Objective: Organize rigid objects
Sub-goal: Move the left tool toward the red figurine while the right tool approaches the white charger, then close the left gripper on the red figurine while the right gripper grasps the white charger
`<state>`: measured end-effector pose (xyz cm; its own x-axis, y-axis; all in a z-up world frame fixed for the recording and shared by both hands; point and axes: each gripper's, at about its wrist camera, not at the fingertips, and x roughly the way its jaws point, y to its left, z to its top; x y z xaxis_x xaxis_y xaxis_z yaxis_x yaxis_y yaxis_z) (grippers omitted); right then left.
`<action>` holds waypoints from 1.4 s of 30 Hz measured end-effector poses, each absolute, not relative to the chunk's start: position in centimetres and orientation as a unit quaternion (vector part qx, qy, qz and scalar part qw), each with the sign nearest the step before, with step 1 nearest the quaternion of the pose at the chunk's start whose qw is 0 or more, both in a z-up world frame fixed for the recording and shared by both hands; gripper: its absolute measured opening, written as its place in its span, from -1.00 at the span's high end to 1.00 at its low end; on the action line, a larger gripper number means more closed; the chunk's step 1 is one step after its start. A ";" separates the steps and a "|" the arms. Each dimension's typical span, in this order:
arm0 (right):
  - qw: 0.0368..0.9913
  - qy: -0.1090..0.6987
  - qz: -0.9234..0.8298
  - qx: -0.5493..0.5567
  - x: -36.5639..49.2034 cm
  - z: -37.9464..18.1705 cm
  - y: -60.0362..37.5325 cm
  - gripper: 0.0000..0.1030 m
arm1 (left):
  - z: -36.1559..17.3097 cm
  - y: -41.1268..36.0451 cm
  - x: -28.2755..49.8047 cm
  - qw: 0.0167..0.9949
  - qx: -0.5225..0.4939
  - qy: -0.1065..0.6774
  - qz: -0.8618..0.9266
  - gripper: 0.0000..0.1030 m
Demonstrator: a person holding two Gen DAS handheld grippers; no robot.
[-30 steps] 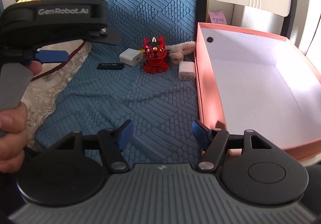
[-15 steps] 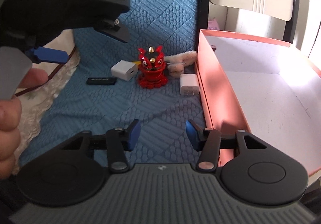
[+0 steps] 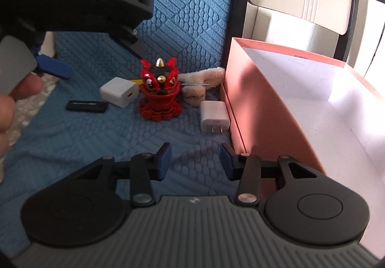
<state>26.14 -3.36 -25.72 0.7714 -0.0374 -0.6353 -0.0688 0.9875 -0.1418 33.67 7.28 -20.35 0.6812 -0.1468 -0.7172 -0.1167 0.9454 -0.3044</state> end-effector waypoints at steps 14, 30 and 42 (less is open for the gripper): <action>0.934 0.344 -0.049 -0.088 30.8 -29.4 -3.4 0.54 | -23.5 7.0 37.6 0.888 -0.182 0.418 -0.054 -0.49; 0.936 0.343 -0.035 -0.064 32.3 -30.2 -3.6 0.73 | -24.1 6.8 38.7 0.885 -0.199 0.413 -0.080 -0.40; 0.935 0.347 -0.011 -0.072 31.4 -29.4 -2.4 0.92 | -24.7 6.2 39.5 0.888 -0.192 0.408 -0.087 -0.42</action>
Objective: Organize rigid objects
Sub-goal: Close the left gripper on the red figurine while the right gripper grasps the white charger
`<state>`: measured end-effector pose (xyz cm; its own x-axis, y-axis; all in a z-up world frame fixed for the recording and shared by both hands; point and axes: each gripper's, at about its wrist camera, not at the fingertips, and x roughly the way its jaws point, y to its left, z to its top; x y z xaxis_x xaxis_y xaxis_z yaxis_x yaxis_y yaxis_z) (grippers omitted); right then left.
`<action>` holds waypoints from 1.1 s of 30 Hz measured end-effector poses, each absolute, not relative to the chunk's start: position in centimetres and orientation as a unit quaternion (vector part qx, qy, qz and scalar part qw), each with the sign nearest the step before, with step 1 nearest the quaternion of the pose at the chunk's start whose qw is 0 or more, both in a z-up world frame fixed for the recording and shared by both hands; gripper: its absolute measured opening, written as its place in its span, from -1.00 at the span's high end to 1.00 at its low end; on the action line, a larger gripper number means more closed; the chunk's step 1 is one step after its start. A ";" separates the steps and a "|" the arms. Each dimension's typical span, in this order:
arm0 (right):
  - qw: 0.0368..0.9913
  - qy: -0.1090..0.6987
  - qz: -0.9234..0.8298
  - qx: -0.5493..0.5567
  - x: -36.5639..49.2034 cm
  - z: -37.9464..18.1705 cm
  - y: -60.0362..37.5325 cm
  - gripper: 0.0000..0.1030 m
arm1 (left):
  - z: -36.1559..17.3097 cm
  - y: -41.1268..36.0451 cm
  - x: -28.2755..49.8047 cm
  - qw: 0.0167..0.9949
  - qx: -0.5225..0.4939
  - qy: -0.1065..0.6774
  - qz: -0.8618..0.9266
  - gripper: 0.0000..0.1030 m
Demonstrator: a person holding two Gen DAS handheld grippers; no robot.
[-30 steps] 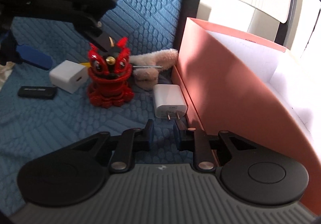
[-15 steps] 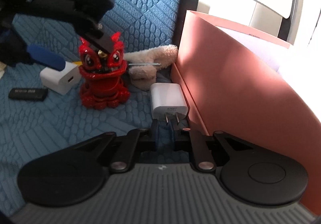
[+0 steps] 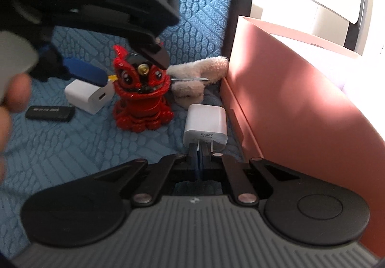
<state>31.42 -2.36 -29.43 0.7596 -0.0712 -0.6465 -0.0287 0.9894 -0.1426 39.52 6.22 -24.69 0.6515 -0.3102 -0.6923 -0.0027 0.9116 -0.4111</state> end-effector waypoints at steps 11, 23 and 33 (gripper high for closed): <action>0.928 0.364 0.027 -0.072 29.3 -28.9 -2.1 0.92 | -25.3 6.1 40.3 0.882 -0.207 0.414 -0.093 -0.26; 0.920 0.380 0.054 -0.072 27.0 -27.1 -3.5 0.93 | -24.2 6.2 37.6 0.885 -0.210 0.410 -0.066 -0.26; 0.912 0.398 0.081 -0.056 24.2 -26.0 -4.7 0.94 | -22.8 7.3 32.3 0.886 -0.230 0.399 -0.041 -0.26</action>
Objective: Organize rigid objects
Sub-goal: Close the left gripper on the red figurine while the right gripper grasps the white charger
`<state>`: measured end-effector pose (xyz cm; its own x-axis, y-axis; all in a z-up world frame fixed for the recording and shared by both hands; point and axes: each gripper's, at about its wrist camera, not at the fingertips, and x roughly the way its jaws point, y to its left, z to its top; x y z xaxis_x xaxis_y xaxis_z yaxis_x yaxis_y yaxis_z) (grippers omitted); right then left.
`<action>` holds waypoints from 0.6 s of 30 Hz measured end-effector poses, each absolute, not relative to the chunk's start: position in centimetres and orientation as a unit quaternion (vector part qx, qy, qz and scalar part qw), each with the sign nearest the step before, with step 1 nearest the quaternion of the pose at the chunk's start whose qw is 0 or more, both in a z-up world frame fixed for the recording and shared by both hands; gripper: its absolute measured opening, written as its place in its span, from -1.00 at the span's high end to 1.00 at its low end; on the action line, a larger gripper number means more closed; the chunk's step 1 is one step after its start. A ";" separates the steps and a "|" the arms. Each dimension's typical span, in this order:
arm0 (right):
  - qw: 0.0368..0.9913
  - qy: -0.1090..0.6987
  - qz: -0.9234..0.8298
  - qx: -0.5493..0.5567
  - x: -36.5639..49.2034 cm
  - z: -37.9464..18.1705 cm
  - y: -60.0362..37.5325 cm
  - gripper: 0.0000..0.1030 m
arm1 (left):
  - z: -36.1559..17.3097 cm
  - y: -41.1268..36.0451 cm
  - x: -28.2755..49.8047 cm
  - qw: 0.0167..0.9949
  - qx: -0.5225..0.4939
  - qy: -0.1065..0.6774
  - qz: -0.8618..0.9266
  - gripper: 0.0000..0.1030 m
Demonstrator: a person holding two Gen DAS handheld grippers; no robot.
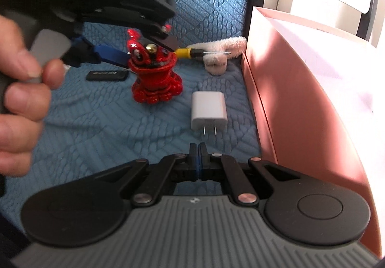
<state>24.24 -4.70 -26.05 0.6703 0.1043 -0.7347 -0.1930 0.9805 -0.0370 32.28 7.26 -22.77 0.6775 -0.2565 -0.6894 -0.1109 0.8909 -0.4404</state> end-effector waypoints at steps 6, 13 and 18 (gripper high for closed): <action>0.926 0.367 0.084 -0.036 24.3 -24.8 -5.4 0.91 | -21.8 8.7 29.1 0.886 -0.244 0.394 -0.014 -0.26; 0.928 0.361 0.077 -0.048 25.8 -25.2 -5.4 0.86 | -21.5 9.7 26.2 0.884 -0.250 0.394 0.002 -0.26; 0.930 0.356 0.066 -0.059 27.1 -25.5 -4.8 0.24 | -21.3 10.4 25.5 0.882 -0.264 0.390 0.010 -0.26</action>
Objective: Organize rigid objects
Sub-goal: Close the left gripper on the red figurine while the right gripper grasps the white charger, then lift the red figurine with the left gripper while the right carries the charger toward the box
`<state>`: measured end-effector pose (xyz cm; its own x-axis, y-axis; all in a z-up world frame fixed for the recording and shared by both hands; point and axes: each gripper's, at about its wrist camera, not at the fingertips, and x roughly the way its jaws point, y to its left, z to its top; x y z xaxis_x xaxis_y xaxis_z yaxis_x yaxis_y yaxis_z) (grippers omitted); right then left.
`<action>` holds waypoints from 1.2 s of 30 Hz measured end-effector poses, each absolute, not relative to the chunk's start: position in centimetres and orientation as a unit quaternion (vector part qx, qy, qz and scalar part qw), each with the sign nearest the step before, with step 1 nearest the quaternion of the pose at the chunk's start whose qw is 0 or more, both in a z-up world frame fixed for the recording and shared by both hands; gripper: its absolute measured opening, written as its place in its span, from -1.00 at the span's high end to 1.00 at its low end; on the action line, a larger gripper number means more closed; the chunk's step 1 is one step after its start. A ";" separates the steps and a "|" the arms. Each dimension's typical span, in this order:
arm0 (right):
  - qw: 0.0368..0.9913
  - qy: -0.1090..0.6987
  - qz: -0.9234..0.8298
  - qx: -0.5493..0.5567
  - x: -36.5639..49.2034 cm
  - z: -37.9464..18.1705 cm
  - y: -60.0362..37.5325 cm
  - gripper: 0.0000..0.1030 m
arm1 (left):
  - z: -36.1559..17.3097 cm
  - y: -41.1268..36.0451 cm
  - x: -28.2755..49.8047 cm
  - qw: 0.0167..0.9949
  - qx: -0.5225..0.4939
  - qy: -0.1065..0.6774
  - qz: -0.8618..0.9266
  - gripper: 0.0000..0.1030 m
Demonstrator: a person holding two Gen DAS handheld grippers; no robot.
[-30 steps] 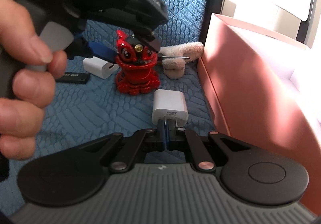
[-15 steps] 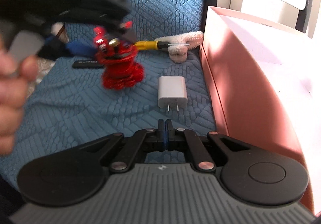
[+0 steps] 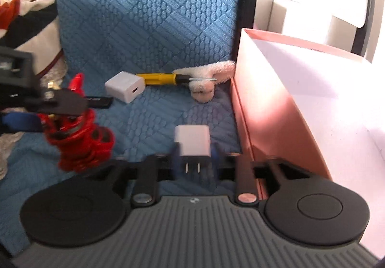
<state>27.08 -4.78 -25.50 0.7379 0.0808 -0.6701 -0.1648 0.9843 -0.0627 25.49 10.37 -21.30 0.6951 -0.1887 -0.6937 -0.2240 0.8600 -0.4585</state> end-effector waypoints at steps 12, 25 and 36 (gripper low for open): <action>0.926 0.369 0.062 -0.054 30.1 -27.5 -4.3 0.02 | -21.9 11.3 26.5 0.874 -0.259 0.411 0.010 -0.26; 0.922 0.377 0.070 -0.045 30.5 -28.9 -4.3 0.06 | -22.2 10.9 26.7 0.876 -0.244 0.415 -0.001 -0.26; 0.914 0.393 0.089 -0.034 28.7 -27.2 -4.4 0.12 | -22.0 10.6 26.5 0.877 -0.243 0.415 0.000 -0.26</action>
<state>28.70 -4.44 -27.20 0.6749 0.1360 -0.7252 -0.1901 0.9817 0.0072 26.53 10.61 -21.99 0.6564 -0.2018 -0.7269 -0.2003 0.8823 -0.4258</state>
